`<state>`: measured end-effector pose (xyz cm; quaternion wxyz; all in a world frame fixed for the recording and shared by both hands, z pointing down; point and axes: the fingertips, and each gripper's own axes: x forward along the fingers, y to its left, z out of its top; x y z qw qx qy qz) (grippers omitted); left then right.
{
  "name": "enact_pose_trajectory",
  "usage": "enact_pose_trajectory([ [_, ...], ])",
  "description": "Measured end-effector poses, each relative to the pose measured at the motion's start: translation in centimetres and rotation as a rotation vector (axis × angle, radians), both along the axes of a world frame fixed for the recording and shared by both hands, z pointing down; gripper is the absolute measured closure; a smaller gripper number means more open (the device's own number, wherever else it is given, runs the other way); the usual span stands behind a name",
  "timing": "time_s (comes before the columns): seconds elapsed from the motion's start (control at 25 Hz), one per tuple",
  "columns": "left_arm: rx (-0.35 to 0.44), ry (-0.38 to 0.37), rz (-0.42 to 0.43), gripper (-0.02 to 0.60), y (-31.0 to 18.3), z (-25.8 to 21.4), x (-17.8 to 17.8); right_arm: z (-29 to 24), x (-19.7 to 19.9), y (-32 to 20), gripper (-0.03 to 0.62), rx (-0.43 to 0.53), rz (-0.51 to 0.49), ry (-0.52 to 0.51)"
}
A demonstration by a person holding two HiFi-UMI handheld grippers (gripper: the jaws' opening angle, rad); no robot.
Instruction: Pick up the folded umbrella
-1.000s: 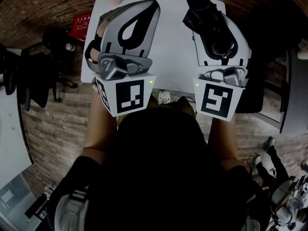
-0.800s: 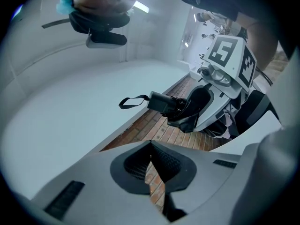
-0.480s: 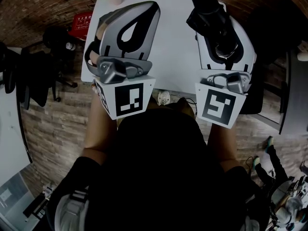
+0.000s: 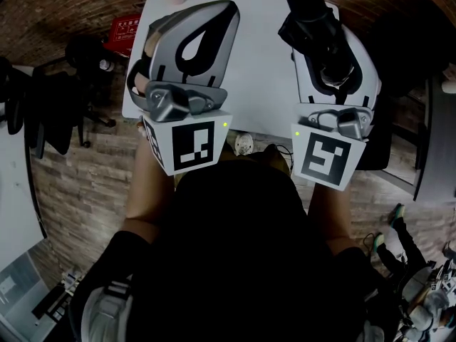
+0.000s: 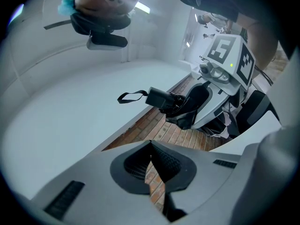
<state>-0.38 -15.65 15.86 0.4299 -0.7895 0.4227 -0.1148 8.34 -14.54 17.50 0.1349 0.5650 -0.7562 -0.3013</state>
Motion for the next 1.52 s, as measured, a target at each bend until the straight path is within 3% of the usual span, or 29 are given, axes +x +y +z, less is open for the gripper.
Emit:
enact_pose_trajectory([
  [1.52, -0.013, 0.000, -0.029, 0.569, 0.9, 0.8, -1.7, -0.2, -2.0, 1.3, 0.375, 0.064, -0.042, -0.012],
])
